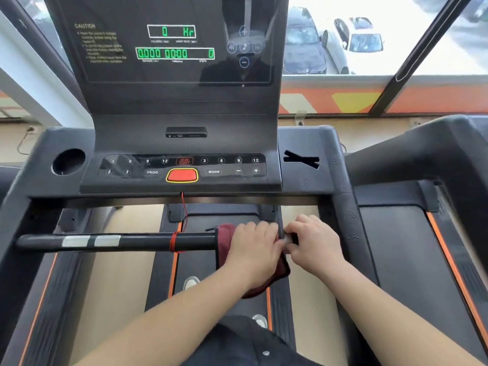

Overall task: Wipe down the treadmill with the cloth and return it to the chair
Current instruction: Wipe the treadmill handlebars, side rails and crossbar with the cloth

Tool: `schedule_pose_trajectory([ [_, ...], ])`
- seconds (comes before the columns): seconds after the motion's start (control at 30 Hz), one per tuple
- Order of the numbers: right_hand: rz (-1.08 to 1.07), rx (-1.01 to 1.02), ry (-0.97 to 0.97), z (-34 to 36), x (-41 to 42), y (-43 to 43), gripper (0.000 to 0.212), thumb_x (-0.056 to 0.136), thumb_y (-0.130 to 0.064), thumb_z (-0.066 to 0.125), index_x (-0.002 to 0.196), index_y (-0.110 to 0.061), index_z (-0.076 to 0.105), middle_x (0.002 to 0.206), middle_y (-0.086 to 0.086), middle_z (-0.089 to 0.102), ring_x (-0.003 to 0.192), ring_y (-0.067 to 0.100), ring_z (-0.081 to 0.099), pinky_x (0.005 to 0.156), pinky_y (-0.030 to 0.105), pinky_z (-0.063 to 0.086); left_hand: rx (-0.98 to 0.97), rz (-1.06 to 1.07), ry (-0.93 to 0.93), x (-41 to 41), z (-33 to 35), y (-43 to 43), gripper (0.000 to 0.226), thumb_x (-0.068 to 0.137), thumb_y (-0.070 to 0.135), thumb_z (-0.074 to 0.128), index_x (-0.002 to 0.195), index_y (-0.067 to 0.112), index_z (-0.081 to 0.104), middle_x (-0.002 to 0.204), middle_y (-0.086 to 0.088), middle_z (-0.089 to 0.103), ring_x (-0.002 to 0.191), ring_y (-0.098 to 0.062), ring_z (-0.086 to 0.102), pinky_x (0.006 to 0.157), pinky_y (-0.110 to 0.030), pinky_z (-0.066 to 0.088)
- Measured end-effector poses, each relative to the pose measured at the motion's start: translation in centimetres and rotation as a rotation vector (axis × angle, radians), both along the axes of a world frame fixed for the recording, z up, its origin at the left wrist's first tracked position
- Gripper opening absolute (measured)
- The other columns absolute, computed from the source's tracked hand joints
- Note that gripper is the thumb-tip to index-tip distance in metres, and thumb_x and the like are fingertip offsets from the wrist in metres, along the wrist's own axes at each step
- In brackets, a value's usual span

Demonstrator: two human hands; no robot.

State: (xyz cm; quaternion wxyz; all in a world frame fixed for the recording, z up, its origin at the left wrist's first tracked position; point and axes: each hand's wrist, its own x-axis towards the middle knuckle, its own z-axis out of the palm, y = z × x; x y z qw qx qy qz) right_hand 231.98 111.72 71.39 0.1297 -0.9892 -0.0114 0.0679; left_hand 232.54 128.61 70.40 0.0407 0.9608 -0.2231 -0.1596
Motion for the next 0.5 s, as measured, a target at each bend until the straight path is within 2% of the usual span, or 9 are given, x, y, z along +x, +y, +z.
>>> schedule_pose_trajectory([
  [0.07,0.009,-0.015,0.026,0.0,0.0,0.0,0.027,0.07,-0.039,0.076,0.096,-0.035,0.071,0.088,-0.012,0.056,0.092,0.015,0.054,0.071,0.033,0.05,-0.001,-0.063,-0.062,-3.0,-1.1,1.9,0.062,0.099,0.046,0.035,0.151,0.013,0.04,0.144,-0.009,0.05,0.128,-0.035,0.047,0.109,-0.049,0.031],
  [0.1,0.009,-0.021,0.032,0.0,0.0,0.0,0.03,0.07,-0.041,0.078,0.099,-0.036,0.071,0.089,-0.012,0.057,0.093,0.015,0.055,0.072,0.032,0.05,-0.008,-0.084,-0.113,-3.6,-1.6,2.8,0.068,0.097,0.047,0.037,0.155,0.012,0.035,0.15,-0.011,0.046,0.134,-0.036,0.043,0.114,-0.05,0.025],
  [0.13,0.008,-0.025,0.034,0.0,0.0,0.0,0.031,0.071,-0.042,0.079,0.1,-0.036,0.071,0.09,-0.012,0.057,0.094,0.014,0.054,0.073,0.032,0.049,-0.011,-0.09,-0.103,-3.3,-1.9,3.2,0.069,0.097,0.049,0.036,0.157,0.013,0.032,0.151,-0.011,0.045,0.134,-0.036,0.042,0.115,-0.051,0.025],
  [0.2,0.014,-0.036,0.036,0.2,0.1,0.0,0.027,0.072,-0.04,0.077,0.098,-0.035,0.071,0.09,-0.012,0.057,0.094,0.014,0.054,0.072,0.031,0.048,-0.004,-0.088,-0.029,-1.1,-0.9,2.6,0.062,0.102,0.051,0.029,0.155,0.02,0.032,0.143,-0.007,0.05,0.122,-0.035,0.048,0.104,-0.049,0.035],
  [0.27,0.007,-0.051,0.035,0.4,0.2,0.2,0.021,0.075,-0.036,0.071,0.096,-0.034,0.07,0.089,-0.011,0.056,0.092,0.014,0.053,0.071,0.031,0.049,0.016,-0.053,0.032,1.7,0.6,1.1,0.044,0.106,0.047,0.023,0.141,0.028,0.043,0.131,-0.006,0.058,0.113,-0.036,0.056,0.087,-0.047,0.04],
  [0.33,-0.01,-0.046,0.026,0.5,0.1,0.4,0.018,0.079,-0.031,0.066,0.096,-0.034,0.071,0.089,-0.011,0.058,0.093,0.015,0.053,0.072,0.032,0.05,0.042,-0.044,0.174,4.1,1.5,0.1,0.036,0.108,0.039,0.019,0.123,0.029,0.05,0.126,-0.005,0.064,0.112,-0.037,0.06,0.077,-0.044,0.04],
  [0.37,-0.017,-0.043,0.018,0.5,0.0,0.5,0.018,0.08,-0.03,0.065,0.096,-0.034,0.072,0.089,-0.011,0.058,0.093,0.015,0.054,0.072,0.032,0.051,0.035,-0.038,0.163,4.2,1.4,0.0,0.035,0.108,0.037,0.019,0.119,0.029,0.051,0.125,-0.004,0.065,0.111,-0.037,0.061,0.076,-0.043,0.039],
  [0.43,-0.024,-0.05,0.004,0.4,-0.1,0.4,0.017,0.081,-0.03,0.065,0.096,-0.034,0.072,0.087,-0.01,0.058,0.092,0.015,0.054,0.07,0.031,0.051,-0.027,0.019,-0.007,1.9,0.8,0.4,0.034,0.108,0.04,0.025,0.117,0.026,0.055,0.119,-0.005,0.066,0.107,-0.037,0.062,0.079,-0.045,0.039],
  [0.5,-0.02,-0.048,0.002,0.3,-0.1,0.4,0.017,0.081,-0.032,0.067,0.097,-0.034,0.072,0.088,-0.011,0.057,0.093,0.015,0.054,0.071,0.03,0.049,-0.094,0.077,-0.046,-2.1,-0.6,1.6,0.044,0.104,0.046,0.035,0.135,0.022,0.055,0.129,-0.008,0.062,0.116,-0.036,0.057,0.096,-0.049,0.04],
])
